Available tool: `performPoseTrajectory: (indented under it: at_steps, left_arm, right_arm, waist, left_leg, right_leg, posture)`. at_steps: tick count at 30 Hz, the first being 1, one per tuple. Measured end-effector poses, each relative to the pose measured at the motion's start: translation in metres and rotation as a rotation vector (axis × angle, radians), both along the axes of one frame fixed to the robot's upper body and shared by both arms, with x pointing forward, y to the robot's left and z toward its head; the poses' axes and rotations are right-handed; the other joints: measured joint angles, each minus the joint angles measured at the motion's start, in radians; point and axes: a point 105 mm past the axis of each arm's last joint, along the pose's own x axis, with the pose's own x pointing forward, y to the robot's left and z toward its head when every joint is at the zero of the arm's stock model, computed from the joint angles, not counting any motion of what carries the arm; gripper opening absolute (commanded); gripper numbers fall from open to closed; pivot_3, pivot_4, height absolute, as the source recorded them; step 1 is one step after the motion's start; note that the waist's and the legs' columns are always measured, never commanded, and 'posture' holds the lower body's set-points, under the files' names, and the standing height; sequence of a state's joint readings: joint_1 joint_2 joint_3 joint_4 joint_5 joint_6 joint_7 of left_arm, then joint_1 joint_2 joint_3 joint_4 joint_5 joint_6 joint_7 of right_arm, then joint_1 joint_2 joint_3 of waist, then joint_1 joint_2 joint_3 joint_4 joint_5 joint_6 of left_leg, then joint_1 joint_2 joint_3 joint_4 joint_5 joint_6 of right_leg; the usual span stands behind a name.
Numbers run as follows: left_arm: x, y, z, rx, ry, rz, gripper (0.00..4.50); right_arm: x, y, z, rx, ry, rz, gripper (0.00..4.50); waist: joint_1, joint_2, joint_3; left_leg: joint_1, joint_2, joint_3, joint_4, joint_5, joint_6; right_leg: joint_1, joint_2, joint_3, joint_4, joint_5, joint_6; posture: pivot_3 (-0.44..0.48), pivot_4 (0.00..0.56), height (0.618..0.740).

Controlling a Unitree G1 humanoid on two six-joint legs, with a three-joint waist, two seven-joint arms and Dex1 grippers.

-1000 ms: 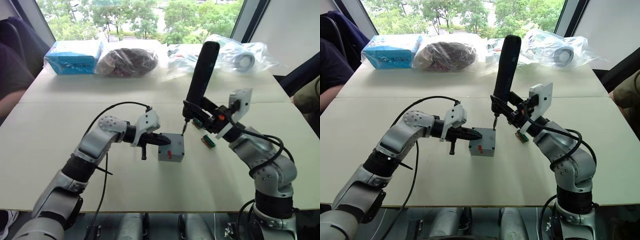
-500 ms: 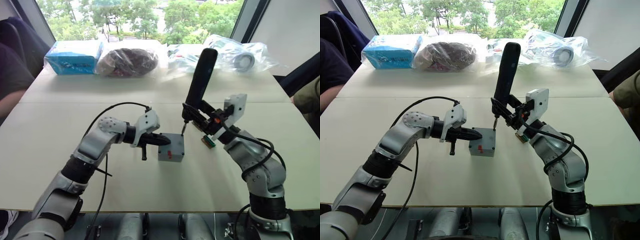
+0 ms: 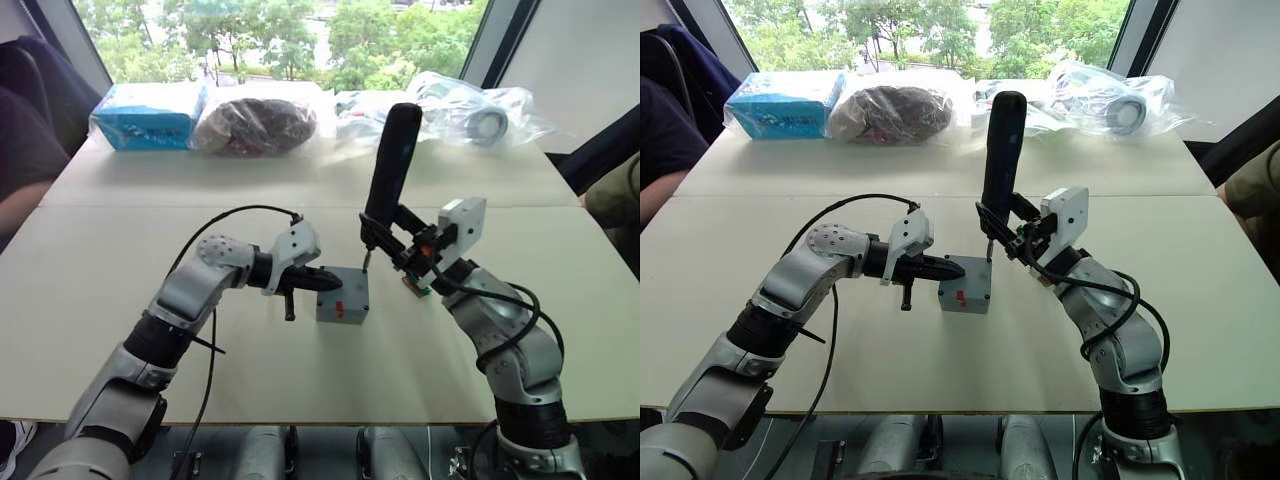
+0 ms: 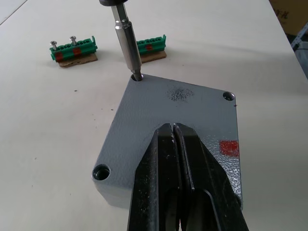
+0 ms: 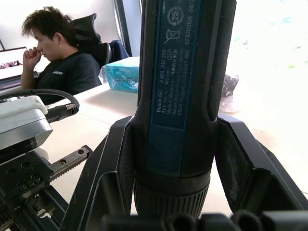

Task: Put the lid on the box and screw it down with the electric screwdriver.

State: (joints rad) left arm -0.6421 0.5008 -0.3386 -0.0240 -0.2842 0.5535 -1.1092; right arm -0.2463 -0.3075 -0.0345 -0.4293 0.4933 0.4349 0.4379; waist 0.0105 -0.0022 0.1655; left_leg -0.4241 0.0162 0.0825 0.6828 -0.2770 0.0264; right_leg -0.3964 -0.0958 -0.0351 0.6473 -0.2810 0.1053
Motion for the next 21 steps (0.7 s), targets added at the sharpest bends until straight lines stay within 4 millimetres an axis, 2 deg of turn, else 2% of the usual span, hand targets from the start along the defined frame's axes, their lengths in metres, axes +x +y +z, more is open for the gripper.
performPoseTrajectory:
  at_steps: [12,21]
  left_arm:
    - [0.000,0.001,-0.004,0.008,0.006,0.008,0.00]
    - [-0.001,0.000,-0.008,0.005,0.021,0.015,0.00]
  right_arm:
    - [-0.006,0.005,-0.012,-0.053,-0.020,-0.010,1.83]
    - [-0.010,0.000,-0.020,-0.026,-0.016,-0.034,1.83]
  waist:
    - [0.000,-0.007,-0.006]
    - [-0.002,-0.012,-0.015]
  left_leg:
    - [0.007,0.000,0.000,0.000,-0.001,0.001]
    - [0.013,0.001,0.000,-0.003,-0.001,0.001]
  right_leg:
    - [0.007,0.000,0.000,0.000,0.000,0.000]
    - [0.012,-0.001,0.001,-0.001,-0.002,-0.004]
  posture:
    - [0.000,0.150,0.740]
    - [0.000,0.150,0.740]
